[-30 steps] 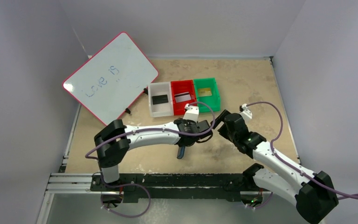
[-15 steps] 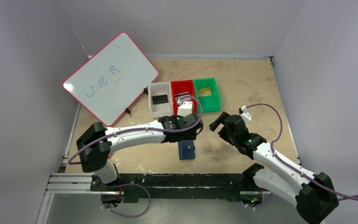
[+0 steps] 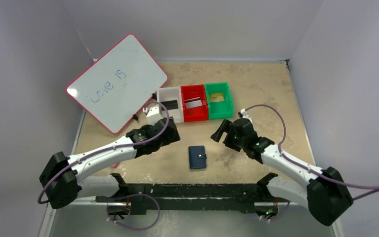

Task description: Take the credit cards out of the card holder

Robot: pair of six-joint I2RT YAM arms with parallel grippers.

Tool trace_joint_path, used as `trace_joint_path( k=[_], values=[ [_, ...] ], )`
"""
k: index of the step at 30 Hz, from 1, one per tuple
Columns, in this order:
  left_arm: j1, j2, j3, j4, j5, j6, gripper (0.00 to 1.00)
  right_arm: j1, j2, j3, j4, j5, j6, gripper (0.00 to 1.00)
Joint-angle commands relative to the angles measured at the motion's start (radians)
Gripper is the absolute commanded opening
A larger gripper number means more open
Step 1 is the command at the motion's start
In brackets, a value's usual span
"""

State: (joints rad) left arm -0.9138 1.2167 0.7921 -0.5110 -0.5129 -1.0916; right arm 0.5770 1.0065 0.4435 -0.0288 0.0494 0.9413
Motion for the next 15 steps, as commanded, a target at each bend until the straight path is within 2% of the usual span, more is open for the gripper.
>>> trace_joint_path(
  k=[1,7,11,15],
  values=[
    [0.06,-0.076,-0.031,0.021,-0.048,-0.021,0.85,0.001,0.106,0.172,-0.079,0.062,-0.13,0.9],
    [0.134,-0.073,-0.007,0.035,-0.032,0.049,0.86,0.001,0.335,0.435,-0.198,0.243,-0.255,0.93],
    [0.214,0.001,0.104,0.001,-0.014,0.126,0.87,0.001,0.501,0.636,-0.247,0.328,-0.313,0.94],
    [0.26,0.058,0.183,-0.049,-0.024,0.155,0.87,0.001,0.652,0.768,-0.268,0.387,-0.359,0.95]
  ],
)
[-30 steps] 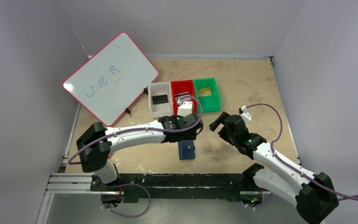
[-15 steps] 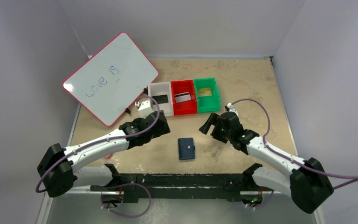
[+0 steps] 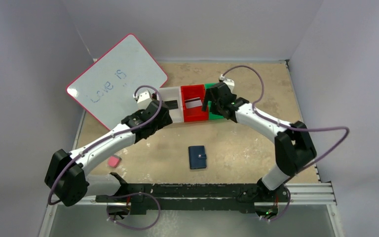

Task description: Take the credit cards out of the card holder

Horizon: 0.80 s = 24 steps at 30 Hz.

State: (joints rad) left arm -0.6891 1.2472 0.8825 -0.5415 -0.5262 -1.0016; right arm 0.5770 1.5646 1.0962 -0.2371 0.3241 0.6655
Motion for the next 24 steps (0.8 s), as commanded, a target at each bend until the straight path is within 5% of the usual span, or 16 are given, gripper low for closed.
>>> trace_joint_path(
  k=[1,10,24],
  values=[
    [0.041,0.024,0.094,-0.018,-0.005,0.066,0.87,0.001,0.118,0.138,-0.052,0.118,-0.097,0.95],
    [0.045,-0.096,0.015,-0.058,-0.02,0.051,0.86,0.001,0.288,0.261,-0.029,0.113,-0.195,0.91],
    [0.045,-0.169,0.0,-0.098,0.001,0.04,0.85,0.0,0.27,0.141,0.001,0.112,-0.176,0.85]
  ],
)
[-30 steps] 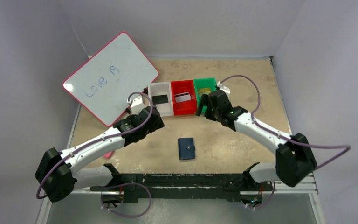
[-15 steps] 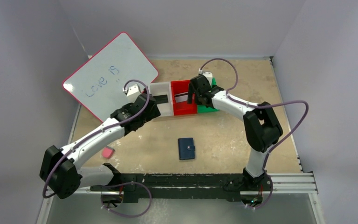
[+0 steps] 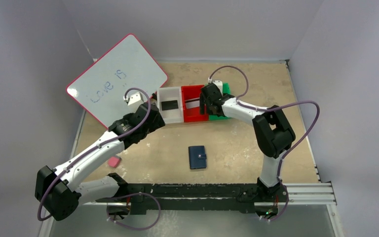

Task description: Take the credit cards out of the card holder

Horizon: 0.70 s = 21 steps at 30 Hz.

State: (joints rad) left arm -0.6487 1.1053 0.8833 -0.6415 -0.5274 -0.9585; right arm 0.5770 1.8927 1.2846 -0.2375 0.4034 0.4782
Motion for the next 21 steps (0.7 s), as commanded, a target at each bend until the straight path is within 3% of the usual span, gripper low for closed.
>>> trace_joint_path(
  k=[1,11,21],
  values=[
    [0.004,-0.027,-0.005,0.007,0.009,-0.004,0.85,0.001,-0.066,-0.061,-0.002,0.037,0.018,0.85],
    [0.004,-0.022,-0.037,0.045,0.074,-0.011,0.83,0.0,-0.225,-0.236,0.02,0.037,0.05,0.84],
    [0.004,-0.033,-0.067,0.059,0.104,-0.014,0.82,-0.007,-0.385,-0.402,0.07,0.047,-0.025,0.79]
  ],
)
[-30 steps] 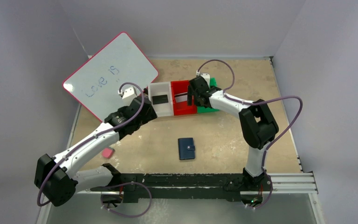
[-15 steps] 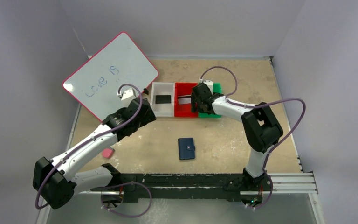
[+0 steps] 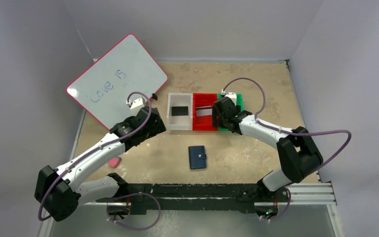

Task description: Take the credit cards out of the card holder

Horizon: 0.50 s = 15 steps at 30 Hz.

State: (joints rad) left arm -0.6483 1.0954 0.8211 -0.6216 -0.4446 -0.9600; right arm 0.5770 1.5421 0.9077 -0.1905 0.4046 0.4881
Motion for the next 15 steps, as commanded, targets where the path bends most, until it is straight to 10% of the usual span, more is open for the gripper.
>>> trace_joint_path(
  k=[1,15],
  values=[
    [0.004,-0.023,-0.005,0.039,0.024,-0.011,0.82,-0.013,-0.032,-0.024,0.018,0.05,-0.035,0.79],
    [0.003,-0.071,-0.04,0.051,0.049,-0.02,0.84,-0.045,-0.155,0.035,-0.006,-0.033,-0.084,0.86]
  ],
)
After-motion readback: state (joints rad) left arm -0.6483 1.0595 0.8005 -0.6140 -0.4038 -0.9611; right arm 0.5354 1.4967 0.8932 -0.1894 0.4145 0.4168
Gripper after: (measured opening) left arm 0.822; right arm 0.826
